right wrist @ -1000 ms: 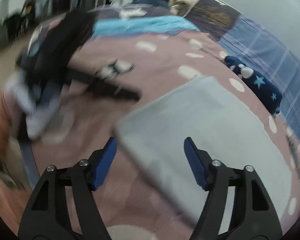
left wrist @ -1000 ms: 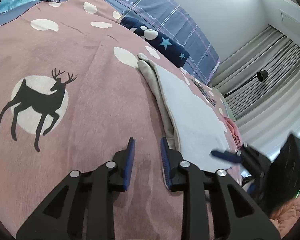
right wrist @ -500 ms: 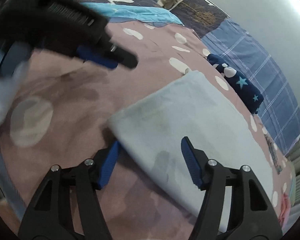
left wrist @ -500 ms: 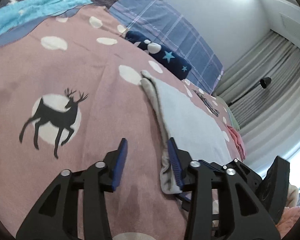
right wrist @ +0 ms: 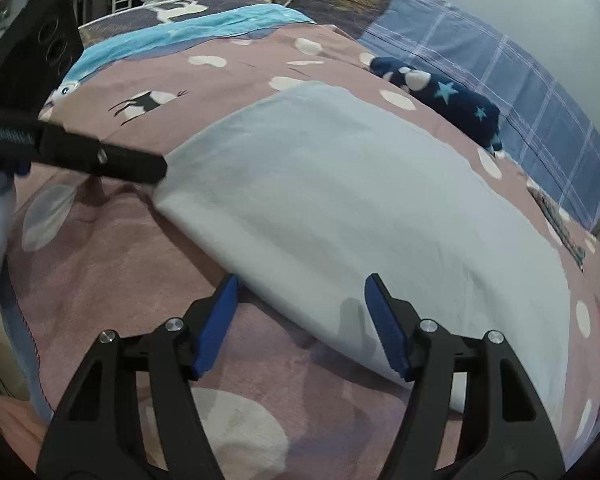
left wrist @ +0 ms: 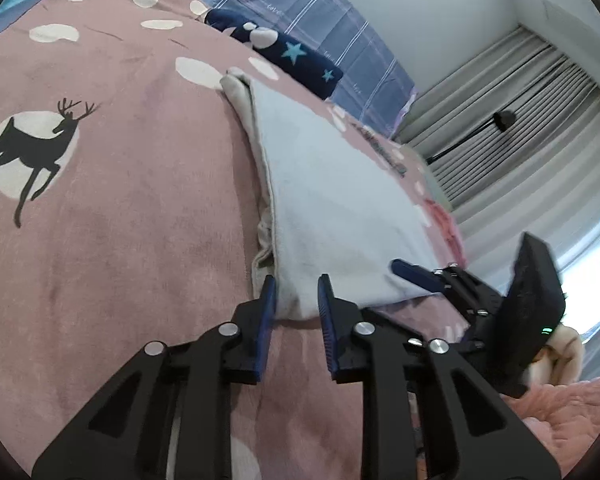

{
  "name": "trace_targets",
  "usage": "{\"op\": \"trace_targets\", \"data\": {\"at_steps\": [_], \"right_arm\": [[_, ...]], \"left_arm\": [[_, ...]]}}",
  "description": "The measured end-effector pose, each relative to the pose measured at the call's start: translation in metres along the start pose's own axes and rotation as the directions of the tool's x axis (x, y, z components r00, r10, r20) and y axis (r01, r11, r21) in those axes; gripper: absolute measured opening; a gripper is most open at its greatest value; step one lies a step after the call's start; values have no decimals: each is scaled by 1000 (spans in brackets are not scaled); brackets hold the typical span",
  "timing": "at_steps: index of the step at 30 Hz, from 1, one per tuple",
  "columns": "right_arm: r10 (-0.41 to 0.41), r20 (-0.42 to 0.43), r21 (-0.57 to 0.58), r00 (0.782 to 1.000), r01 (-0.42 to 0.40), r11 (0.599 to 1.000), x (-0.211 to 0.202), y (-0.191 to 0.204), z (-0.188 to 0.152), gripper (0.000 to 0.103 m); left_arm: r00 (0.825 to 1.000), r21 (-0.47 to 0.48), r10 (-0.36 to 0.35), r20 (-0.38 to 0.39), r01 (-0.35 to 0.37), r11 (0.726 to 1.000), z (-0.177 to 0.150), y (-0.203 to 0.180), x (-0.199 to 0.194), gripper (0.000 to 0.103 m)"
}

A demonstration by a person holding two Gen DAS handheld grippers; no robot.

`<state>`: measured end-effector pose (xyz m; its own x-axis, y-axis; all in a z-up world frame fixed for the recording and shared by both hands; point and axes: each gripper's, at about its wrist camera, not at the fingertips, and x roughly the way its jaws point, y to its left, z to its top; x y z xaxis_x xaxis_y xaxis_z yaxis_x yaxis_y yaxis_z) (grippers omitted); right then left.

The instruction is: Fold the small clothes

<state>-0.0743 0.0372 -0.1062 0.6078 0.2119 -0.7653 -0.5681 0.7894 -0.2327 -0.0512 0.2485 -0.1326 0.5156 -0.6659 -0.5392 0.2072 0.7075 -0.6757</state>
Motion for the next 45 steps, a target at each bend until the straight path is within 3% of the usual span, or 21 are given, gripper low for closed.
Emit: {"op": "trace_targets", "data": {"at_steps": [2, 5, 7, 10, 13, 18, 20, 22, 25, 30, 33, 37, 38, 39, 40, 41, 45], "right_arm": [[-4, 10, -6, 1000, 5, 1000, -3, 1, -1, 67], [-2, 41, -51, 999, 5, 999, -10, 9, 0, 69], [4, 76, -100, 997, 4, 995, -16, 20, 0, 70], [11, 102, -165, 995, 6, 986, -14, 36, 4, 71], [-10, 73, -225, 997, 26, 974, 1, 55, 9, 71], [-92, 54, -250, 994, 103, 963, 21, 75, 34, 72], [-116, 68, -243, 991, 129, 961, 30, 80, 42, 72], [-132, 78, -223, 988, 147, 964, 35, 83, 46, 69], [-96, 79, -208, 992, 111, 972, 29, 82, 40, 48], [-95, 90, -202, 991, 111, 973, 22, 81, 31, 46], [-118, 91, -237, 989, 137, 962, 27, 88, 34, 49], [-137, 104, -260, 985, 160, 952, 38, 96, 45, 50], [-133, 101, -250, 986, 155, 956, 40, 95, 47, 49], [-127, 97, -239, 987, 147, 960, 42, 93, 49, 47], [-116, 95, -229, 989, 135, 964, 42, 92, 51, 38], [-77, 88, -218, 993, 95, 971, 42, 89, 52, 21], [3, 108, -174, 994, 16, 985, 33, 73, 51, 5]], "left_arm": [[1000, -18, -1, 11, 1, 1000, 8, -1, -3, 1], [993, 8, -35, 116, 34, 999, 27, -10, -34, 0], [988, 38, -24, 152, 18, 999, 30, -16, -47, 0], [988, 40, 6, 152, -12, 999, 26, -14, -52, 0], [989, -3, 57, 139, -57, 998, 21, -2, -47, 2], [988, -61, 89, 130, -81, 995, 22, 20, -43, 33], [990, -59, 59, 130, -51, 997, 29, 22, -39, 43], [992, -44, 17, 122, -11, 999, 43, 22, -31, 44], [997, -21, -37, 74, 39, 999, 71, 20, -9, 54], [999, 15, -17, -43, 18, 1000, 123, 21, 53, 59], [996, 7, 17, -82, -16, 1000, 143, 29, 89, 59], [998, -24, -28, -50, 26, 999, 161, 34, 105, 57], [998, -36, -32, -49, 30, 999, 164, 36, 109, 47], [998, -50, -33, -56, 30, 998, 167, 39, 112, 26], [997, -64, -37, -67, 33, 997, 168, 41, 114, 17], [996, -78, -45, -74, 39, 996, 168, 43, 115, 11], [998, -27, -42, -55, 41, 999, 171, 28, 107, 10]]}}
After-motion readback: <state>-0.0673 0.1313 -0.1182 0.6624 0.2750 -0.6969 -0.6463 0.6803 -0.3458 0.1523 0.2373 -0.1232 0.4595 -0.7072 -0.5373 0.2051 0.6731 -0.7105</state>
